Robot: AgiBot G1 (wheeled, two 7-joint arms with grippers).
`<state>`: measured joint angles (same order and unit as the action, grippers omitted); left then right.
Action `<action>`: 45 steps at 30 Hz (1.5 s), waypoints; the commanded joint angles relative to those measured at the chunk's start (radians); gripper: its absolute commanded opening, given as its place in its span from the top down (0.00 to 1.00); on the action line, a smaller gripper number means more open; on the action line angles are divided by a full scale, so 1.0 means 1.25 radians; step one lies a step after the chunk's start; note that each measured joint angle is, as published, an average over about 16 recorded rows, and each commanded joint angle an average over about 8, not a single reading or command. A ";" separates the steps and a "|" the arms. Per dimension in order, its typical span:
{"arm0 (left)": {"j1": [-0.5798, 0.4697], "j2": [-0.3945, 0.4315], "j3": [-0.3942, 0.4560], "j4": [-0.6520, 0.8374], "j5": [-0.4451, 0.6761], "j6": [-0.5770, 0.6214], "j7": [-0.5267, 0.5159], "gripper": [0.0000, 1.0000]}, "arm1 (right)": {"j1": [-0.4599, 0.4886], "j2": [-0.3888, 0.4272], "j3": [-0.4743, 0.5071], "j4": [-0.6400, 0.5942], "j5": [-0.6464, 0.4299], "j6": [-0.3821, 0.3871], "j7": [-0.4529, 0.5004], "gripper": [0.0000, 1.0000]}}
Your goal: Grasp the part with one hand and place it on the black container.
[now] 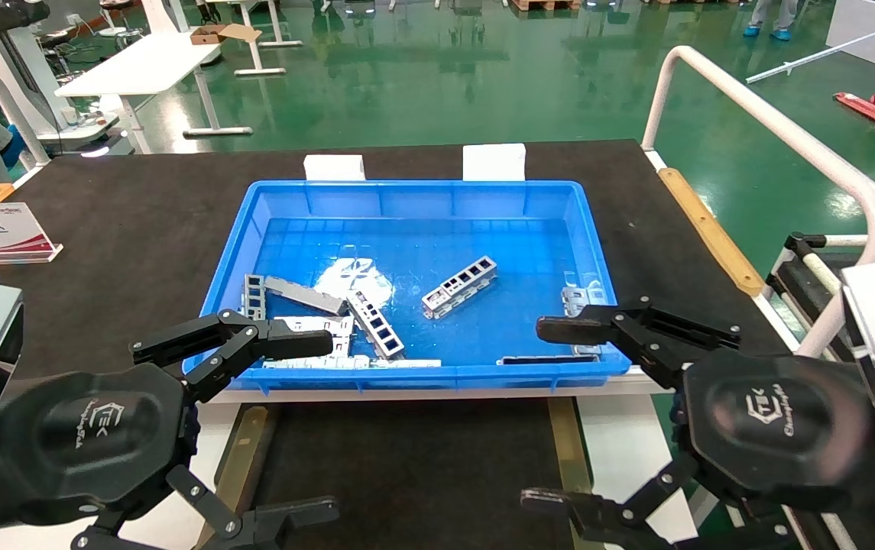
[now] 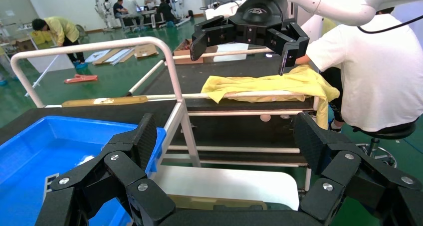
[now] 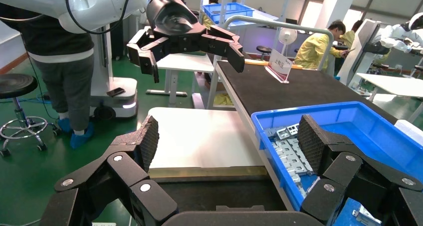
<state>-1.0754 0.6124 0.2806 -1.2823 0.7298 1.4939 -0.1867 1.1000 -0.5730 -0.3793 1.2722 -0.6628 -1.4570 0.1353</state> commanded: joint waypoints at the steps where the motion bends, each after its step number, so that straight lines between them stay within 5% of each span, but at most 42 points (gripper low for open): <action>1: 0.000 0.000 0.000 0.000 0.000 0.000 0.000 0.00 | 0.000 0.000 0.000 0.000 0.000 0.000 0.000 0.00; 27: 0.019 0.002 -0.008 0.003 0.042 -0.080 0.024 0.00 | 0.000 0.000 0.000 0.000 0.000 0.000 0.000 0.00; 45: -0.068 0.183 0.049 0.141 0.180 -0.200 0.145 0.00 | 0.000 0.000 0.000 0.000 0.000 0.000 0.000 0.00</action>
<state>-1.1652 0.8464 0.3428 -1.0930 0.9566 1.2422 -0.0021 1.1003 -0.5730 -0.3797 1.2718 -0.6626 -1.4572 0.1351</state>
